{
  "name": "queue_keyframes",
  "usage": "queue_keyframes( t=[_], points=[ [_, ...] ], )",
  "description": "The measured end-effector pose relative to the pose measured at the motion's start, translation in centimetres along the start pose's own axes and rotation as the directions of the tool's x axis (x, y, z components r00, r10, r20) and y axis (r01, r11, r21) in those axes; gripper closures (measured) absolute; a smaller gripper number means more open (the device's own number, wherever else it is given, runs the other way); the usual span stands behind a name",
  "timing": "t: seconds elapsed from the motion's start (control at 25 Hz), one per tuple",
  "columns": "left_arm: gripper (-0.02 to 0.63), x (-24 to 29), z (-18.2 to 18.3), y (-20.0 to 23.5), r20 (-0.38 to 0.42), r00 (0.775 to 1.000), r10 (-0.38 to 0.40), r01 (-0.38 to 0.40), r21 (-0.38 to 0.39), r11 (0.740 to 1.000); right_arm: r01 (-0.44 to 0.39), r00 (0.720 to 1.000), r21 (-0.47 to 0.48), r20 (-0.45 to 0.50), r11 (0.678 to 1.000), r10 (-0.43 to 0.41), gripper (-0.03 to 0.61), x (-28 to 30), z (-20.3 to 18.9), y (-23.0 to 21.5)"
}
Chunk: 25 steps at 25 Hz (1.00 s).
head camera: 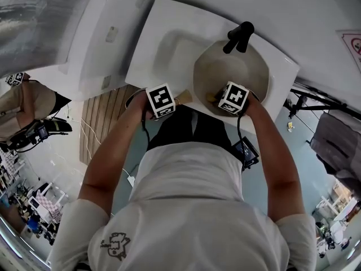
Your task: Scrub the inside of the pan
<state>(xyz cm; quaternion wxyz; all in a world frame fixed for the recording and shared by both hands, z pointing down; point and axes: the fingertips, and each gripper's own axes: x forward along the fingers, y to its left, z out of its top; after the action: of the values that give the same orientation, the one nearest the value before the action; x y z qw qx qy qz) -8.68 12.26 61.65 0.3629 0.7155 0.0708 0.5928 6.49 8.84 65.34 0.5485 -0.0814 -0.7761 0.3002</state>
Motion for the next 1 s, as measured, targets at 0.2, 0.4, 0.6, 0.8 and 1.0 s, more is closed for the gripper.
queue_keyframes(
  t=[0.2,0.4,0.6,0.8,1.0],
  points=[
    [0.465,0.3,0.2,0.2,0.009,1.000,-0.005,0.005,0.008,1.000,-0.052,0.997,0.075,-0.056,0.996,0.056,0.509,-1.0,-1.7,1.8],
    [0.465,0.5,0.1,0.5,0.015,1.000,-0.008,0.008,0.009,1.000,-0.061,0.994,0.090,-0.087,0.994,0.069,0.512,-2.1,-2.1,3.1],
    [0.465,0.8,-0.1,0.9,0.027,1.000,-0.007,0.007,0.013,1.000,0.004,0.999,0.140,0.035,0.990,-0.009,0.512,-3.9,-0.9,2.8],
    [0.465,1.0,0.0,1.3,0.045,0.999,-0.007,0.006,0.022,1.000,0.120,0.982,0.210,0.119,0.970,-0.147,0.512,-5.0,-0.4,1.9],
    [0.465,1.2,0.0,1.3,0.072,0.997,-0.020,0.017,0.032,0.999,0.215,0.945,0.280,0.180,0.935,-0.272,0.512,-6.3,0.4,1.3]
  ],
)
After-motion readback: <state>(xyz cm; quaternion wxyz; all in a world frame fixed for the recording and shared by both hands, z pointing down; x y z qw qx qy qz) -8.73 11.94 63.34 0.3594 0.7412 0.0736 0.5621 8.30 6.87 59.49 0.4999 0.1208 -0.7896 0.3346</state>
